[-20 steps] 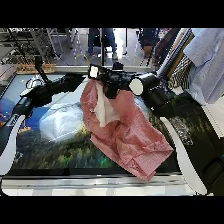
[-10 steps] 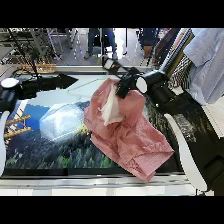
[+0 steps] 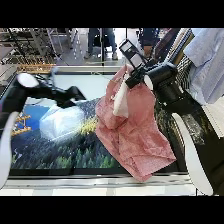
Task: Fold the clothes and pants, and hang the long-sleeved shirts on hangers.
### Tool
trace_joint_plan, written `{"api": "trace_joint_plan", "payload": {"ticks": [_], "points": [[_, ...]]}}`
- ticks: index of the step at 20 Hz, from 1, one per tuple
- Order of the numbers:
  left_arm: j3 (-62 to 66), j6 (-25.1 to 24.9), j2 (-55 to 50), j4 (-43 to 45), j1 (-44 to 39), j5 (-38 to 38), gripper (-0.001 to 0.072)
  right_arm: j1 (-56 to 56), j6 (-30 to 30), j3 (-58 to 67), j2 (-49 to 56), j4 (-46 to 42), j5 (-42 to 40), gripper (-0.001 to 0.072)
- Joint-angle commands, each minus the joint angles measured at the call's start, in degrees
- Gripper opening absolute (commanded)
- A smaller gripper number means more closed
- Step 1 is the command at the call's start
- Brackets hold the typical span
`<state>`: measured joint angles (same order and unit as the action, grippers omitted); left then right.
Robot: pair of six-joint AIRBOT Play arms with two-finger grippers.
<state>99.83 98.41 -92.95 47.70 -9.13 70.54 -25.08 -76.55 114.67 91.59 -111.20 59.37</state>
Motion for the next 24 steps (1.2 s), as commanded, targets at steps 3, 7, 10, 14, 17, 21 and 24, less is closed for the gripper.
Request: {"api": "trace_joint_plan", "payload": {"ticks": [3, 7, 10, 14, 17, 21, 24], "points": [[0.1, 5.3, -10.7, -26.6, -7.0, -19.0, 0.0650, -3.7, -1.9, 0.1, -3.1, -1.0, -0.1, 0.0019], [0.3, 3.2, -14.7, -29.8, -7.7, -23.3, 0.0630, -6.9, -1.4, 0.2, -3.8, -1.0, -0.5, 0.0019], [0.3, 3.2, -15.8, -29.8, -7.8, -26.3, 0.0577, -8.7, -0.3, 0.2, -4.2, -0.9, -0.2, 0.0019], [0.3, -8.4, -15.8, -34.4, -7.3, -27.6, 0.0013, -9.5, -0.3, 0.2, -5.0, -0.9, 2.9, 0.0020], [0.3, -15.2, -15.4, -37.3, -4.7, -23.5, 0.0009, -8.4, 1.0, 0.2, -5.4, -0.9, 9.3, 0.0020], [0.2, -20.4, -13.4, -37.2, 1.4, -17.4, 0.0008, -5.4, 1.0, 0.2, -5.6, 0.4, 11.6, 0.0020], [0.2, -23.3, -11.0, -37.3, 5.7, -17.5, 0.0008, -4.5, 2.9, 0.2, -5.6, 0.7, 11.6, 0.0019]]}}
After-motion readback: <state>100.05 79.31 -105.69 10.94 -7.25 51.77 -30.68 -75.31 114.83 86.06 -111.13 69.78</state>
